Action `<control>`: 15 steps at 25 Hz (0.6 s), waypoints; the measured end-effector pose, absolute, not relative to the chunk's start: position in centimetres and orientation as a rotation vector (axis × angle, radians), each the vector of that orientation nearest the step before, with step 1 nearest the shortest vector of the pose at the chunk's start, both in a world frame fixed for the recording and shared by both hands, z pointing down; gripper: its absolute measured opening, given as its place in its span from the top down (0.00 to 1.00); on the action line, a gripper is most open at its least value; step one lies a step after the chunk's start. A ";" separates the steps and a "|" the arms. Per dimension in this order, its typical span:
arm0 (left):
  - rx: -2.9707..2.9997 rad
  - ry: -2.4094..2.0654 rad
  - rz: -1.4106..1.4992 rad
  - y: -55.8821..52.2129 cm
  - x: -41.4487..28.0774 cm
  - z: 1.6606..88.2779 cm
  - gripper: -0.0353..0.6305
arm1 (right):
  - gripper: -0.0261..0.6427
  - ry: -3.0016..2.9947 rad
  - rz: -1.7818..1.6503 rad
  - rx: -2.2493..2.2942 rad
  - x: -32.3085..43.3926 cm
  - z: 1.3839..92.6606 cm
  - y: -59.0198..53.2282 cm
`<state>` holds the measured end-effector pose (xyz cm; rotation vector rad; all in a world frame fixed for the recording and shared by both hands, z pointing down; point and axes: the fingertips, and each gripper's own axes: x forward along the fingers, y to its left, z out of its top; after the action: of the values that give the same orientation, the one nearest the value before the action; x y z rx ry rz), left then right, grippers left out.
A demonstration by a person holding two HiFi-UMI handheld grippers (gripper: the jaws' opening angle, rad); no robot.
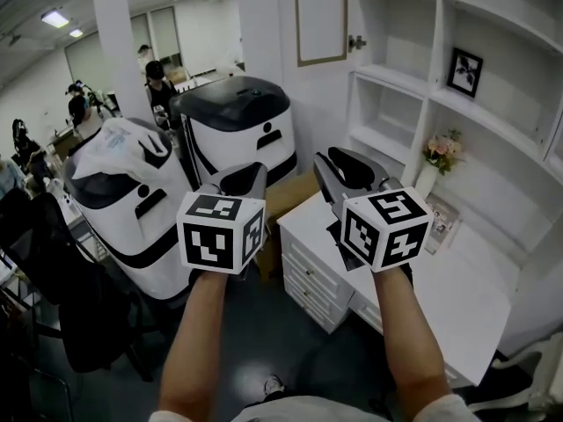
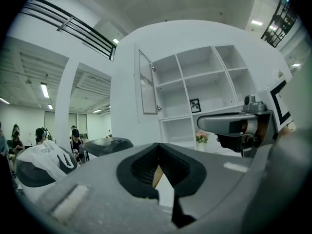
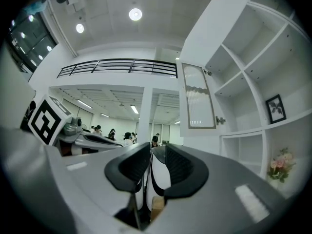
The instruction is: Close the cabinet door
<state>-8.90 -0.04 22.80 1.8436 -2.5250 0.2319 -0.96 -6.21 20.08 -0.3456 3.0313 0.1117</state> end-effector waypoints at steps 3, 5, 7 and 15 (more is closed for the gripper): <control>1.864 -2.510 0.221 -0.5 -11.2 22.6 0.95 | 0.82 3.033 0.113 -0.369 -3.2 19.8 -6.4; 1.878 -2.498 0.224 -0.8 -12.6 22.6 0.95 | 0.81 3.030 0.114 -0.388 -4.5 19.6 -6.6; 1.888 -2.490 0.221 -1.1 -14.0 22.7 0.95 | 0.80 3.028 0.116 -0.409 -5.8 19.5 -6.8; 1.923 -2.455 0.189 -1.9 -18.7 23.0 0.95 | 0.74 3.016 0.110 -0.490 -10.2 19.1 -7.6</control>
<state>-18.72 -1.91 23.03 1.9229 -2.4550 0.1890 -10.16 -7.62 19.09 -0.4902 3.0155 0.1098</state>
